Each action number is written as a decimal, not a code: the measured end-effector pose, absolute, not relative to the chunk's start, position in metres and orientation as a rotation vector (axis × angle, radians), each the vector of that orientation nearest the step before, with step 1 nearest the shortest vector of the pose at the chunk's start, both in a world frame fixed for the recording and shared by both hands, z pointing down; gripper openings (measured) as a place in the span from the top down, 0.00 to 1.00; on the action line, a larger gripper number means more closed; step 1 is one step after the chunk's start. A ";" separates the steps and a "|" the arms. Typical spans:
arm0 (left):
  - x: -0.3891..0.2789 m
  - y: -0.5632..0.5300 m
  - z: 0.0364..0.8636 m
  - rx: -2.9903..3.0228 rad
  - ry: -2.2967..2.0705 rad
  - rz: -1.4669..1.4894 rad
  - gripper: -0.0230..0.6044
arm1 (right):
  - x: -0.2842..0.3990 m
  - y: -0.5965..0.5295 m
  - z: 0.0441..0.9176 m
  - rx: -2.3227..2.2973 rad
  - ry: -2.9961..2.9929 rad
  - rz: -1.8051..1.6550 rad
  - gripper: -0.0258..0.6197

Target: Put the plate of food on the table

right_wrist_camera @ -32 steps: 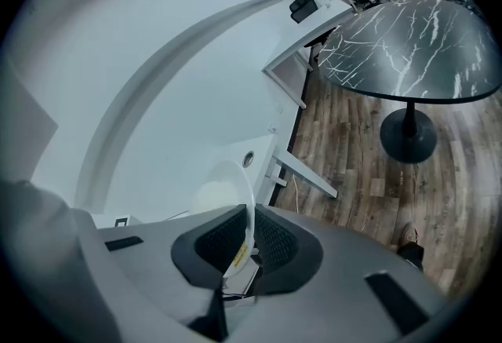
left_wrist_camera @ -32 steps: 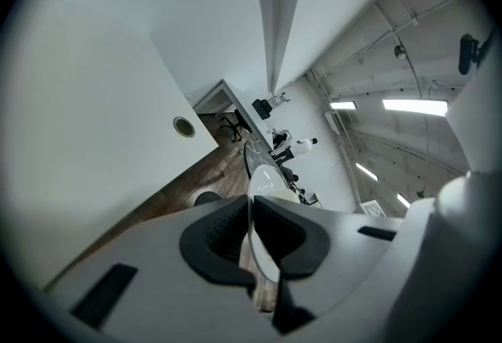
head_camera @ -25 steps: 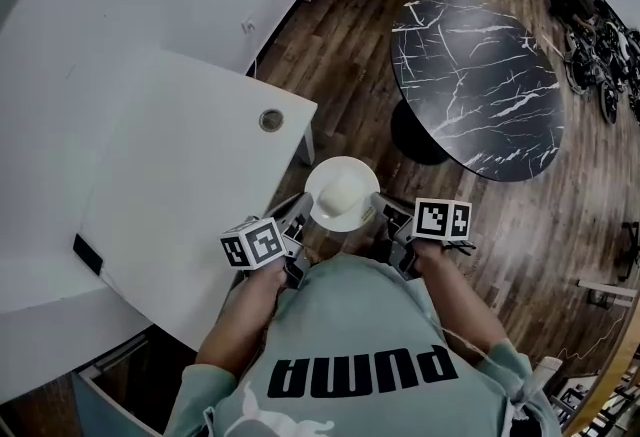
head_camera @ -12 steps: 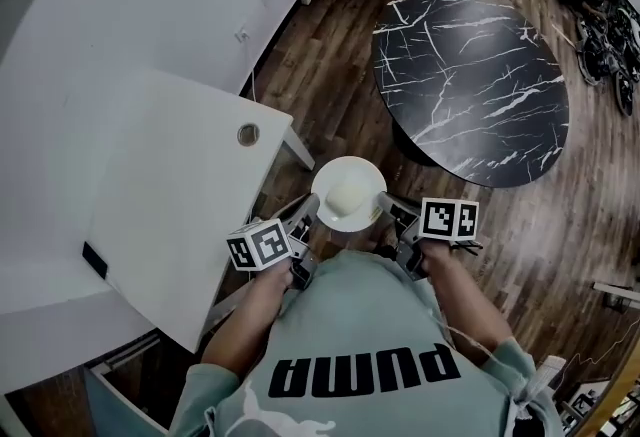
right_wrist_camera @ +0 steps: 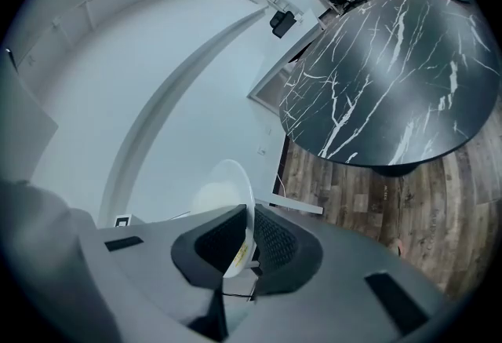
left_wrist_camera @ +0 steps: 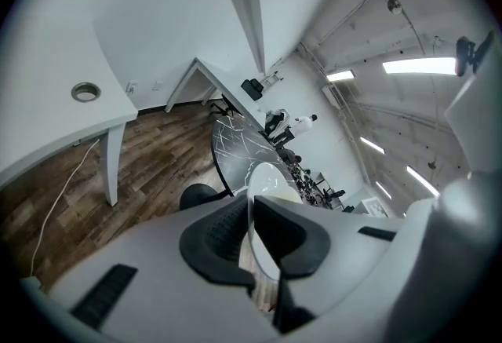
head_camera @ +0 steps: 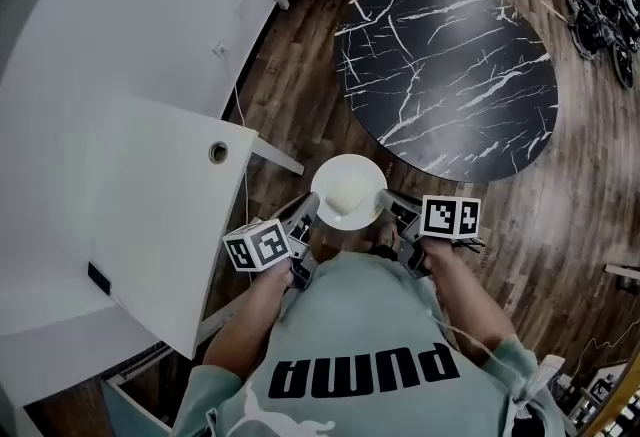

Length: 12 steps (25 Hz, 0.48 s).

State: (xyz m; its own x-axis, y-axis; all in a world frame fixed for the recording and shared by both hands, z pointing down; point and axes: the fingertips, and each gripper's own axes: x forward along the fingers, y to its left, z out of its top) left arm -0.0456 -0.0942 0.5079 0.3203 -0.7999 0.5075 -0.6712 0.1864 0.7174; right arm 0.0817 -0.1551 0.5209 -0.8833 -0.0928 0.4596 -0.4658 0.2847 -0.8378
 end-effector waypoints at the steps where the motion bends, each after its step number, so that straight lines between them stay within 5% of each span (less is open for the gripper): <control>1: -0.040 -0.099 0.508 1.535 -1.392 -0.146 0.91 | 0.088 -0.159 0.521 0.514 -2.238 1.635 0.90; 12: 0.023 -0.141 0.507 1.599 -1.347 -0.073 0.91 | 0.154 -0.193 0.523 0.599 -2.254 1.683 0.90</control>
State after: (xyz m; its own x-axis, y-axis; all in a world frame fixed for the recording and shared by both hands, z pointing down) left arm 0.0235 -0.1414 0.5070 0.3770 -0.7676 0.5183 -0.7067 0.1234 0.6967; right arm 0.1536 -0.1927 0.5231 -0.8799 -0.1671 0.4448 -0.4739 0.2421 -0.8466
